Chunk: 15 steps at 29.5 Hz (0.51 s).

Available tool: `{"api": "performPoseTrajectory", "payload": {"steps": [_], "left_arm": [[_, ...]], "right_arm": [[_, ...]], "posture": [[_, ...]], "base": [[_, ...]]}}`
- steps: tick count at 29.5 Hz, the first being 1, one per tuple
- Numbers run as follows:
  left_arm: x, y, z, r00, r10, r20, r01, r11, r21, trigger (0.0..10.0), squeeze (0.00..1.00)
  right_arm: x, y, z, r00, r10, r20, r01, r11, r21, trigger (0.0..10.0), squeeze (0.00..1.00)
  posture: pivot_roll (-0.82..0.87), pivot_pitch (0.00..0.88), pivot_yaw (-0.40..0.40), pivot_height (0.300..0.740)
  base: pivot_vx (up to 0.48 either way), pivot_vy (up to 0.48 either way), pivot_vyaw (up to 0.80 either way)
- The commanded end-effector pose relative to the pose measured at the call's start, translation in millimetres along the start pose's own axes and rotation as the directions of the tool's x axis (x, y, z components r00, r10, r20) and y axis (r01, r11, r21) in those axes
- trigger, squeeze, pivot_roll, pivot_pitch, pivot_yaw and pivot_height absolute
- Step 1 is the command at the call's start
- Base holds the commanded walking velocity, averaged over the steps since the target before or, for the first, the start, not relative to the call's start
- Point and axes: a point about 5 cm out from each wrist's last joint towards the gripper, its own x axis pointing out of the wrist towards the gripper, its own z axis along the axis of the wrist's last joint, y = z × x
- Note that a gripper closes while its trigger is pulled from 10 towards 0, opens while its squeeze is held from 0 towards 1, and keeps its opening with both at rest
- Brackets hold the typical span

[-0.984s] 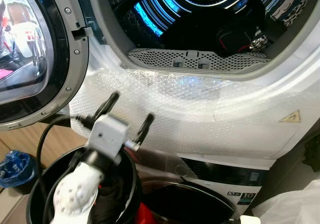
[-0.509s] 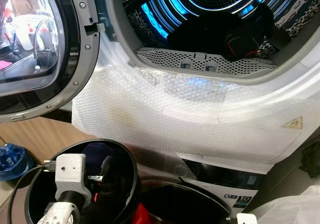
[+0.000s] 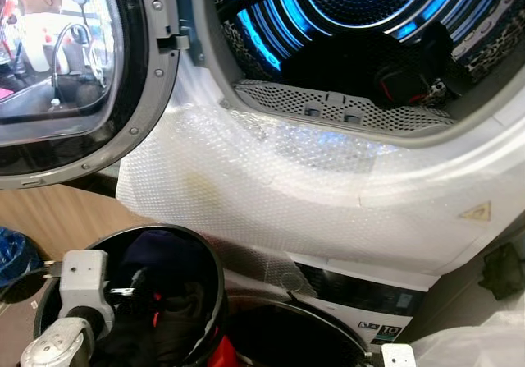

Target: Clothes washing

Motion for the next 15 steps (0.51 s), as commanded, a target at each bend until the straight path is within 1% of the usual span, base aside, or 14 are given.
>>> {"api": "performPoseTrajectory", "payload": {"steps": [1, 2, 3, 4, 5, 6, 7, 9, 10, 11, 13, 14, 15], "left_arm": [[2.5, -2.0, 2.2, 0.999, -0.037, 0.02, 0.037, 0.999, 0.004, 10.0, 1.0], [8.4, 7.1, 0.7, 1.0, -0.009, -0.006, 0.009, 1.0, 0.029, 10.0, 1.0], [10.9, 11.2, 0.7, 1.0, 0.002, -0.012, -0.001, 0.999, 0.036, 10.0, 1.0], [16.3, 18.5, 0.2, 1.0, 0.003, -0.018, -0.002, 0.999, 0.032, 10.0, 1.0], [18.3, 20.5, -0.5, 1.0, 0.002, -0.019, -0.001, 1.0, 0.031, 10.0, 1.0], [22.3, 25.8, -4.3, 1.0, 0.01, -0.022, -0.009, 0.999, 0.05, 10.0, 1.0], [23.7, 27.0, -5.3, 1.0, 0.013, -0.022, -0.012, 0.998, 0.059, 10.0, 1.0], [27.9, 30.5, -9.0, 0.999, 0.026, -0.035, -0.024, 0.999, 0.038, 10.0, 1.0], [33.6, 34.6, -13.3, 0.998, 0.039, -0.057, -0.037, 0.999, 0.026, 10.0, 1.0], [37.5, 36.7, -16.1, 0.996, 0.049, -0.077, -0.047, 0.998, 0.033, 10.0, 1.0], [40.7, 37.1, -18.4, 0.995, 0.047, -0.092, -0.042, 0.998, 0.05, 10.0, 1.0], [42.7, 35.8, -20.8, 0.994, 0.031, -0.106, -0.026, 0.999, 0.047, 10.0, 1.0], [45.1, 34.4, -22.0, 0.994, 0.016, -0.111, -0.011, 0.999, 0.045, 10.0, 0.27]], "right_arm": [[-0.3, -3.5, -1.7, 1.0, -0.006, -0.009, 0.006, 1.0, -0.004, 10.0, 0.0], [-0.1, -7.1, -0.5, 1.0, -0.012, -0.002, 0.012, 1.0, -0.005, 10.0, 0.0], [-0.1, -9.1, 0.0, 1.0, -0.015, 0.001, 0.015, 1.0, -0.005, 10.0, 0.0], [-0.4, -14.0, -0.2, 1.0, -0.025, 0.005, 0.025, 1.0, -0.002, 10.0, 0.0], [-0.7, -15.7, -0.7, 1.0, -0.027, 0.004, 0.027, 1.0, -0.003, 10.0, 0.0], [-1.4, -17.8, -2.8, 1.0, -0.031, 0.0, 0.031, 0.999, -0.008, 10.0, 0.0], [-1.7, -19.0, -3.2, 0.999, -0.032, -0.001, 0.032, 0.999, -0.011, 10.0, 0.0], [-2.4, -20.9, -4.8, 0.999, -0.034, -0.002, 0.034, 0.999, -0.014, 10.0, 0.0], [-3.7, -24.0, -7.9, 0.999, -0.038, -0.006, 0.038, 0.999, -0.017, 10.0, 0.0], [-4.5, -25.8, -9.6, 0.999, -0.041, -0.008, 0.041, 0.999, -0.021, 10.0, 0.0], [-4.8, -26.7, -10.2, 0.999, -0.042, -0.008, 0.042, 0.999, -0.023, 10.0, 0.0], [-5.0, -27.4, -10.7, 0.999, -0.043, -0.008, 0.042, 0.999, -0.024, 10.0, 0.0], [-5.3, -28.3, -11.0, 0.999, -0.043, -0.008, 0.043, 0.999, -0.026, 10.0, 0.0]], "posture": [[0.27, 0.0, -0.057, 0.74], [0.24, 0.0, -0.062, 0.74], [0.24, 0.0, -0.063, 0.74], [0.23, 0.0, -0.068, 0.74], [0.23, 0.0, -0.071, 0.74], [0.23, 0.0, -0.072, 0.74], [0.22, 0.0, -0.075, 0.74], [0.21, 0.0, -0.08, 0.74], [0.2, 0.0, -0.082, 0.74], [0.19, 0.0, -0.084, 0.74], [0.18, 0.0, -0.087, 0.74], [0.18, 0.0, -0.088, 0.74], [0.17, 0.0, -0.091, 0.74]], "base": [[0.0, 0.0, 0.0], [0.0, 0.0, 0.0], [0.0, 0.0, 0.0], [0.0, 0.0, 0.0], [0.0, 0.0, 0.0], [0.0, 0.0, 0.0], [0.0, 0.0, 0.0], [0.0, 0.0, 0.0], [0.0, 0.0, 0.0], [0.0, 0.0, 0.0], [0.0, 0.0, 0.0], [0.0, 0.0, 0.0], [0.0, 0.0, 0.0]]}}
